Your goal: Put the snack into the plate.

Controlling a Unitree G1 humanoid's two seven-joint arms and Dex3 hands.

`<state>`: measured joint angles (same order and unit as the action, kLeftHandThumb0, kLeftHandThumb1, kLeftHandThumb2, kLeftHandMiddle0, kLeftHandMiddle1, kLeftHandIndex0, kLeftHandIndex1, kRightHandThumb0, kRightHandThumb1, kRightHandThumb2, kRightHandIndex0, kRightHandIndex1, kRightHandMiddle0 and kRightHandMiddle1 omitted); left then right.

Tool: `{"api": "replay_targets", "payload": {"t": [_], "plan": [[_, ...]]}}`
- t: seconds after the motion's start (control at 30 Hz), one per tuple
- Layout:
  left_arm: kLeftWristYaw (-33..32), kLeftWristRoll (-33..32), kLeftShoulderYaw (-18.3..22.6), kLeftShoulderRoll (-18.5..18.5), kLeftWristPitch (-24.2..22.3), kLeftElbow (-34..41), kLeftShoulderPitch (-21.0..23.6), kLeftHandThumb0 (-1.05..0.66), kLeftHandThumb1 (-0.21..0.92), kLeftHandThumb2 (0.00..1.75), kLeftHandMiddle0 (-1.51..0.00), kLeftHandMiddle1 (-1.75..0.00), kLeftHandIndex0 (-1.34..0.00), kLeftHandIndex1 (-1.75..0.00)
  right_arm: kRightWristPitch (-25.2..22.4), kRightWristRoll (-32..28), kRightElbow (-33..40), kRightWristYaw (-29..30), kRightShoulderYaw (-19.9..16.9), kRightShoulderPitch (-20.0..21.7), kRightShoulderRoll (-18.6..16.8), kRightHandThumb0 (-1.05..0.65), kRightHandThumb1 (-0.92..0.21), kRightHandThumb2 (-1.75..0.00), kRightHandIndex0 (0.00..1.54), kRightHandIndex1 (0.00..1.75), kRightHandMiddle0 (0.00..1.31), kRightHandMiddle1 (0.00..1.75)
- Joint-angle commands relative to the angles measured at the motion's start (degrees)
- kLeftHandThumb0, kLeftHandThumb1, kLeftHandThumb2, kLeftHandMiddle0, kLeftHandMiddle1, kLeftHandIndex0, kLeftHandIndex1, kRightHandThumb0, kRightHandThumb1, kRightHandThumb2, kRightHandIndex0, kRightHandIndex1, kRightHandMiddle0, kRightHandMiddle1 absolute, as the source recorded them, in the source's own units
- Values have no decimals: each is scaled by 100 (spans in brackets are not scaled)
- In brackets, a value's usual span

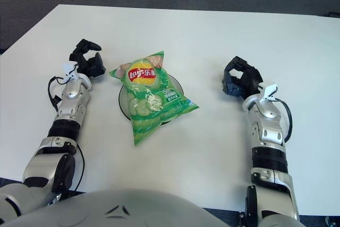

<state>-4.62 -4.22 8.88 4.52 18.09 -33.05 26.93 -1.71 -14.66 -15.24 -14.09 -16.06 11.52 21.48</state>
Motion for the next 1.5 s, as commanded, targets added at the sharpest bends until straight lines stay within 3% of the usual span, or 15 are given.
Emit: {"api": "replay_targets", "payload": {"t": [0.0, 0.33, 0.7, 1.07, 1.23, 1.47], "plan": [[-91, 28, -22, -237, 153, -244, -304, -49, 31, 133, -133, -175, -62, -175, -27, 24, -260, 297, -96, -236, -295, -46, -37, -125, 116, 175, 57, 175], [-140, 89, -50, -229, 303, -342, -307, -48, 31, 132, -133, -175, -62, -175, 312, -138, -346, 734, -395, -144, -673, -50, -27, -138, 107, 175, 65, 175], [-186, 183, -104, -194, 386, -340, -354, -48, 33, 131, -133, -175, -61, -175, 42, -284, -391, 936, -516, 39, -779, -55, -17, -150, 119, 175, 74, 175], [-198, 233, -89, -167, 475, -389, -381, -48, 34, 130, -132, -175, -60, -175, -153, -450, -447, 1164, -594, 208, -881, -53, -21, -146, 127, 175, 71, 175], [-191, 232, -79, -181, 565, -411, -408, -47, 34, 129, -131, -175, -60, -175, -391, -806, -469, 1092, -751, 319, -981, -52, -23, -143, 131, 175, 69, 175], [-187, 276, -91, -146, 628, -436, -440, -47, 34, 129, -131, -175, -59, -175, -415, -934, -300, 1037, -762, 298, -1090, -55, -17, -150, 132, 175, 74, 175]]}}
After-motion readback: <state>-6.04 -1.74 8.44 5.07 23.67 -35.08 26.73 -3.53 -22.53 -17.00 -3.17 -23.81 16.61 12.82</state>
